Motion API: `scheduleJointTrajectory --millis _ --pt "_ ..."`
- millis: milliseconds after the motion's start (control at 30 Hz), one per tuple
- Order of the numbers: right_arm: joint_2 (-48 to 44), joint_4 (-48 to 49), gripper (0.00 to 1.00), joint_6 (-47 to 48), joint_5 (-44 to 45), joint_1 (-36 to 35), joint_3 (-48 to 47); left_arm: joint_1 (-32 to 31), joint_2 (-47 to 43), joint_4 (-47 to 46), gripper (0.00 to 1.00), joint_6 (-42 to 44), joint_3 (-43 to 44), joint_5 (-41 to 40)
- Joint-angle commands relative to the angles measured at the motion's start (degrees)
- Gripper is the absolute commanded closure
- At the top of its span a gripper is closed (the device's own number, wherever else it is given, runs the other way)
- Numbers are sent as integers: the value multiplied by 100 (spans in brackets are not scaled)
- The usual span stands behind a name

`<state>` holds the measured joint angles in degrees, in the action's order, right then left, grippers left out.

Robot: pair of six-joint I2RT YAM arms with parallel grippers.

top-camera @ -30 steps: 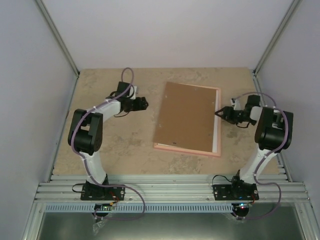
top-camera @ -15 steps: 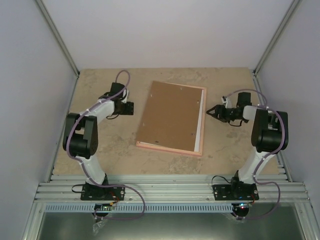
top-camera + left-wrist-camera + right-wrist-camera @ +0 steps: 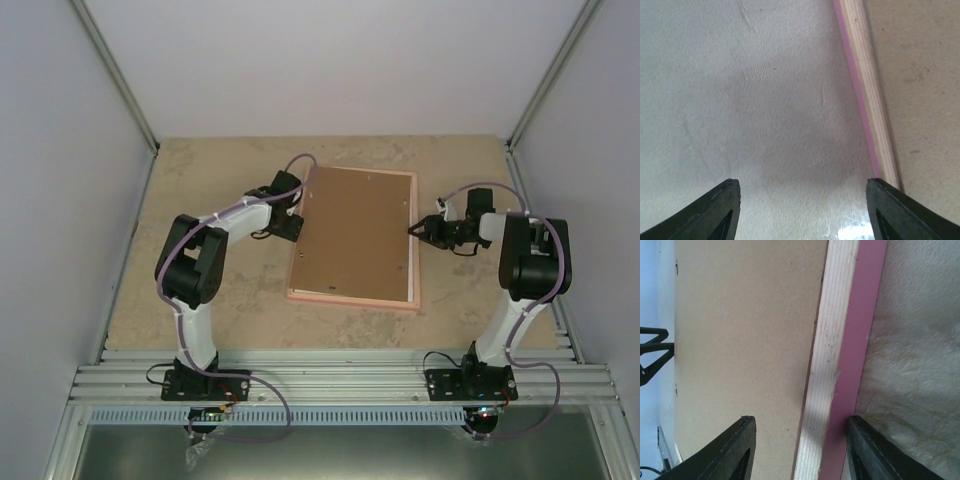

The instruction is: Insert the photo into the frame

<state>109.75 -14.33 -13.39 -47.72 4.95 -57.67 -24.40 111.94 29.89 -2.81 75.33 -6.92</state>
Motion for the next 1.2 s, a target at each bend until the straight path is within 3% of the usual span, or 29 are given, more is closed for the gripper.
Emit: scheduleJointTrajectory --millis 0,300,667,1167 --pt "188 -53 50 -28 -321 -240 -36 -305 -322 60 28 249 -35 -35" --pt "15 -273 49 144 -230 -13 -58 -229 -851 -275 27 271 -488 147" --pt "-57 -343 48 317 -116 83 112 64 -485 -162 31 96 -312 -152" --pt "219 -175 48 153 -233 1 300 -94 -57 -56 33 146 -175 330"
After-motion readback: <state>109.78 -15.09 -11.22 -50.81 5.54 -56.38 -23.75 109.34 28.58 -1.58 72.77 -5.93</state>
